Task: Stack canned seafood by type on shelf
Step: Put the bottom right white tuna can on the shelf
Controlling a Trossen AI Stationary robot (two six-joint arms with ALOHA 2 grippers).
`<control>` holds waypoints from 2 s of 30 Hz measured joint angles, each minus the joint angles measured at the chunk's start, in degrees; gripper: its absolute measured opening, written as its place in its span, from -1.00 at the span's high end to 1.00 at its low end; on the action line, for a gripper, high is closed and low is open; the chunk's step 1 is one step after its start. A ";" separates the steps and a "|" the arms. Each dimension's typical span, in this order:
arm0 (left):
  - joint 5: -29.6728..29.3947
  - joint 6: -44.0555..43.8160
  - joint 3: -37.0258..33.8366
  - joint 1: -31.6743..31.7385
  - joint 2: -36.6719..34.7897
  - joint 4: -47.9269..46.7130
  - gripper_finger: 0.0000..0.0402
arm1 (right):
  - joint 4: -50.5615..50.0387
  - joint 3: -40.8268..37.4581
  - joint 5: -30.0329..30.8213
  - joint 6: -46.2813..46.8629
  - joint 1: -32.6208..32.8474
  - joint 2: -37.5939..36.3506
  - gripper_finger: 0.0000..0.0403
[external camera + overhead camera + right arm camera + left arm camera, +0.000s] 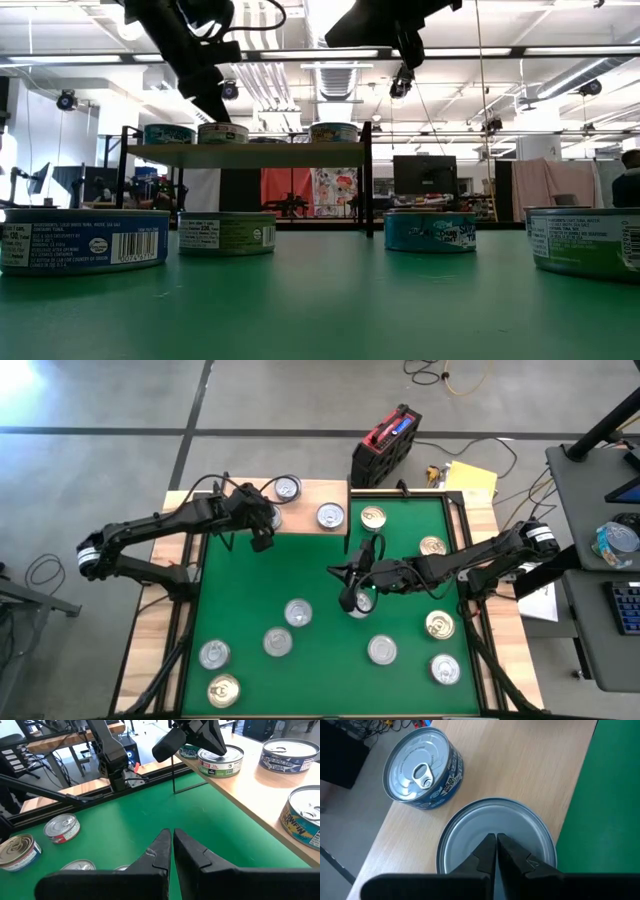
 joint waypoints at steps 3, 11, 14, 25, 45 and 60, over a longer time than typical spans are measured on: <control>0.02 0.00 0.00 0.00 0.00 0.00 1.00 | 0.00 0.00 0.00 0.02 0.00 0.00 0.95; -0.08 0.00 0.00 0.00 0.00 0.02 1.00 | 0.00 0.00 -0.02 0.02 0.00 0.00 0.95; -0.10 0.00 0.00 0.00 0.00 0.02 1.00 | 0.02 -0.02 -0.02 0.02 0.00 0.00 0.95; 2.27 3.76 9.33 0.10 0.18 -11.41 1.00 | 0.00 -0.02 -0.02 -0.04 0.00 0.00 0.95; 9.32 8.98 16.20 3.91 8.85 -22.36 1.00 | -0.27 -0.02 -0.04 0.02 0.00 0.00 0.95; 8.98 9.11 16.20 4.57 9.66 -22.23 1.00 | -1.13 -0.02 -0.04 0.55 0.00 0.00 0.95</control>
